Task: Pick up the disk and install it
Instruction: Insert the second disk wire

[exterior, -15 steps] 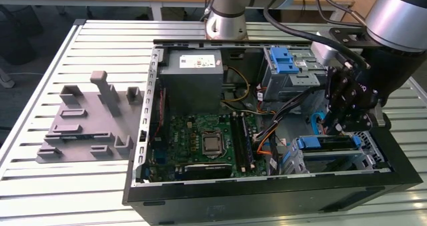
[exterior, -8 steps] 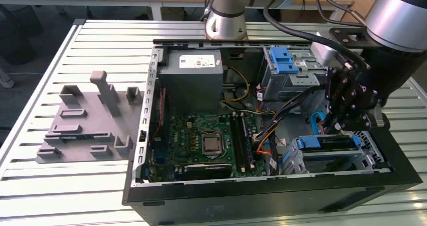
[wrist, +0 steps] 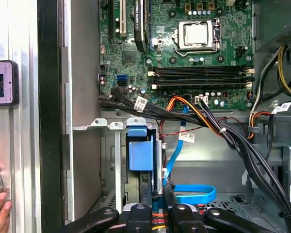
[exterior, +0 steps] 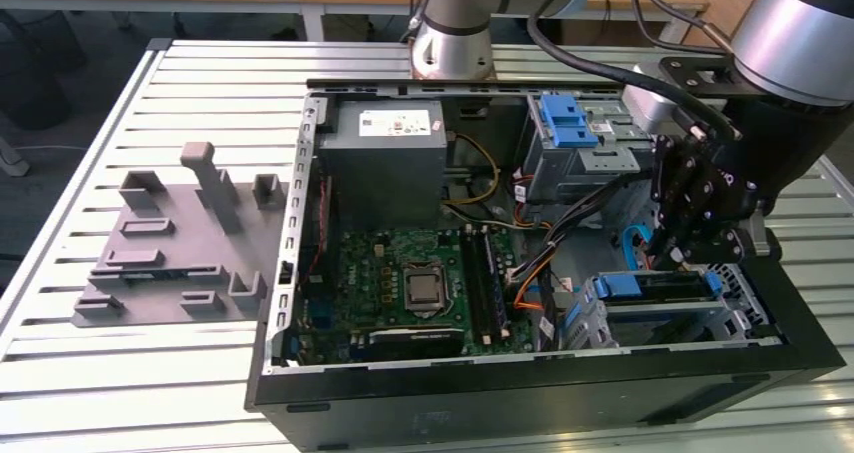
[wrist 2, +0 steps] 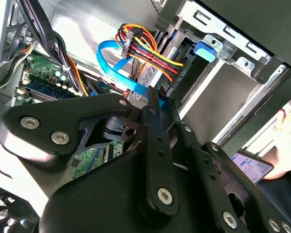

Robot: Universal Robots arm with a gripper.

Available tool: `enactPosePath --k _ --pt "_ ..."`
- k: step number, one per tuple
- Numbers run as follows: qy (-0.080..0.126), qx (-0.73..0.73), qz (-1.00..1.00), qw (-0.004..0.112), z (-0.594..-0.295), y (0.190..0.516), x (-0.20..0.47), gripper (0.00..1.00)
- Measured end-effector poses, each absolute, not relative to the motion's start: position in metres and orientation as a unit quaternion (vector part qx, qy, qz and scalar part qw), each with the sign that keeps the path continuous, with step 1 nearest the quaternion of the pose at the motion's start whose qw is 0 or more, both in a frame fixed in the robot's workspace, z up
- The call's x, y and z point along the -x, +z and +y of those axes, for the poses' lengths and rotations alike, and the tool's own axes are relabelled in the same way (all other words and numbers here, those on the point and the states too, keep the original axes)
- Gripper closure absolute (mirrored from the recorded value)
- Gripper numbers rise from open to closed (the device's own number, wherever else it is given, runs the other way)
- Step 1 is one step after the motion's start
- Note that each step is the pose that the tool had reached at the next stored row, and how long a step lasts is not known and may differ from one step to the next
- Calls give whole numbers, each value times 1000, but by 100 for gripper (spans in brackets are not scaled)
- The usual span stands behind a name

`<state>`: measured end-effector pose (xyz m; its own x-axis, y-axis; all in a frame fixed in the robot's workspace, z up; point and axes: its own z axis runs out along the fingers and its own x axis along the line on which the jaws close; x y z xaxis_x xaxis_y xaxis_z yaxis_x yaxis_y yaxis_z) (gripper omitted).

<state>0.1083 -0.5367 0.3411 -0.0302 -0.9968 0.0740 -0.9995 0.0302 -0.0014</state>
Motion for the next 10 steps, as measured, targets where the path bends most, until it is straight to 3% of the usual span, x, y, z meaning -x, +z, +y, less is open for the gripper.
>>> enactPosePath --k 10 --pt "33 -696 -717 32 -537 341 -108 76"
